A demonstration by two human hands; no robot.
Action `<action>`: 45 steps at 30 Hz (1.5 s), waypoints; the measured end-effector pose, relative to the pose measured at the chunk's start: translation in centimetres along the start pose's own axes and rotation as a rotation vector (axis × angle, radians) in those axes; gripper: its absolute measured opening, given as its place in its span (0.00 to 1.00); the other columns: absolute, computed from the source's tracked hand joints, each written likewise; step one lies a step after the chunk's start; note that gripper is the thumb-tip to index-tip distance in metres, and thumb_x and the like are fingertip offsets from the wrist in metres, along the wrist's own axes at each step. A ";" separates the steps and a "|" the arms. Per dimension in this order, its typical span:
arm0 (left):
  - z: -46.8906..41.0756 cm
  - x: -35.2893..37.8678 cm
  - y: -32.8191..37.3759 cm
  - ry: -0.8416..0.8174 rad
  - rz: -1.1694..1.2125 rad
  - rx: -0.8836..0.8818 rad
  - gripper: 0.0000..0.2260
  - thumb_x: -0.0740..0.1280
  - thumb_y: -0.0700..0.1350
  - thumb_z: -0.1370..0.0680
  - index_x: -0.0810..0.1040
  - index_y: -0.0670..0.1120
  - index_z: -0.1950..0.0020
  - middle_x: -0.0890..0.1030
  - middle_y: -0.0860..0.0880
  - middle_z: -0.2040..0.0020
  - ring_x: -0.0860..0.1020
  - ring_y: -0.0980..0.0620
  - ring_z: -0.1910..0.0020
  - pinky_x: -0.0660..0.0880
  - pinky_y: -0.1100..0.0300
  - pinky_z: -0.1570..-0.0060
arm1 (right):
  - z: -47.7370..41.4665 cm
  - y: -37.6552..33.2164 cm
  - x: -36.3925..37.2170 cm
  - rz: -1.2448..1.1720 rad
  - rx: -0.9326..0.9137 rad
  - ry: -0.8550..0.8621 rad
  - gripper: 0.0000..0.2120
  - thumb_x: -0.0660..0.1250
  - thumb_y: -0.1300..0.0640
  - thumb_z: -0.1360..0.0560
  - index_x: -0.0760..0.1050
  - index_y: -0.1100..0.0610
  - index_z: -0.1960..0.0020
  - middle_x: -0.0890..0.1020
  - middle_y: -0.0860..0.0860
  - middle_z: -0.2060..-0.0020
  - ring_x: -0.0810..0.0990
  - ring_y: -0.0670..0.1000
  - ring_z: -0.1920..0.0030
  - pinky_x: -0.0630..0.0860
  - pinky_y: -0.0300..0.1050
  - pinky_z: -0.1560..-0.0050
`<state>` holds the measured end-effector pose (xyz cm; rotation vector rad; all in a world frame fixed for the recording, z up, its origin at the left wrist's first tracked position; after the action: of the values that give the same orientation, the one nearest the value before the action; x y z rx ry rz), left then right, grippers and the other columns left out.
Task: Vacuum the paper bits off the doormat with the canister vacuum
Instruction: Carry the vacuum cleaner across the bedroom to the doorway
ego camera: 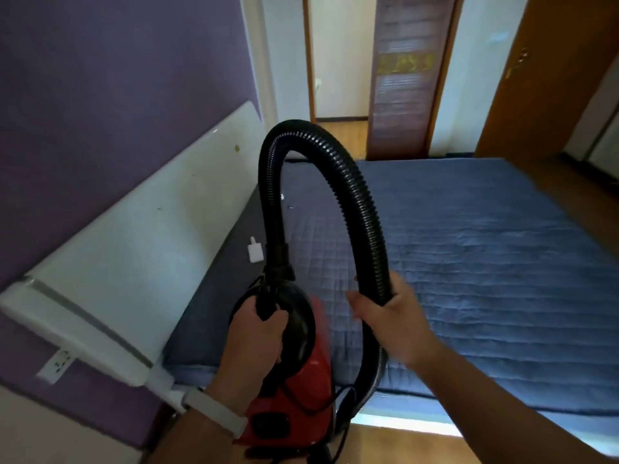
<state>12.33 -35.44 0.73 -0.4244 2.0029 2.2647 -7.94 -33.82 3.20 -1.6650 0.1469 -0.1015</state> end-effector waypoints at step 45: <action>11.1 72.7 22.5 -1.362 -0.086 0.498 0.04 0.67 0.38 0.25 0.76 0.47 0.58 0.73 0.50 0.75 0.72 0.49 0.77 0.70 0.54 0.73 | 10.2 -5.4 -58.7 0.559 0.174 1.576 0.08 0.72 0.64 0.30 0.73 0.65 0.58 0.79 0.63 0.66 0.76 0.52 0.69 0.78 0.48 0.69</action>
<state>-64.47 -36.09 4.28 0.8267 1.5117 1.1831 -64.19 -14.12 8.74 -0.9648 1.6929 -0.9445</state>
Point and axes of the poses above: each hand's wrist, its own z-axis away from the middle knuckle, its own x-axis out of the palm, y = z × x, the point moved 1 cm from there along -z, towards the middle knuckle
